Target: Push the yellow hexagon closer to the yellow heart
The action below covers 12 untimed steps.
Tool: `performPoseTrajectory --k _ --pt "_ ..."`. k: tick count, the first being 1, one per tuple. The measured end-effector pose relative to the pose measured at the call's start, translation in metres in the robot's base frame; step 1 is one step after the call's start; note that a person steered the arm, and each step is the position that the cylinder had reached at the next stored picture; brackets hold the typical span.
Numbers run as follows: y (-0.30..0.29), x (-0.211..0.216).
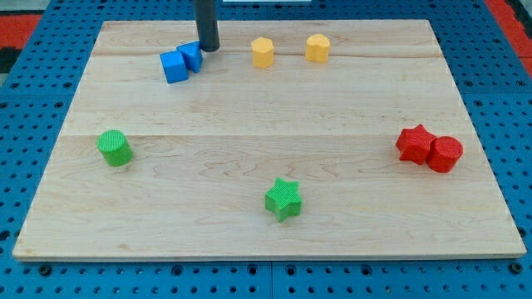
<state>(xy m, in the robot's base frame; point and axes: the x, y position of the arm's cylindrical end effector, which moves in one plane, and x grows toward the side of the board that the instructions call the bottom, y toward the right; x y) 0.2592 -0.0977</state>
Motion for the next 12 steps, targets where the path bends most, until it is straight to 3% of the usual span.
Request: performPoseTrajectory --k 3,4,6,7,8,10,12 --pt "-0.009 0.026" --pt "0.020 0.051" --pt "0.059 -0.004" --pt "0.122 -0.004" --pt "0.142 0.000" --pt "0.136 0.073" --pt "0.140 0.114"
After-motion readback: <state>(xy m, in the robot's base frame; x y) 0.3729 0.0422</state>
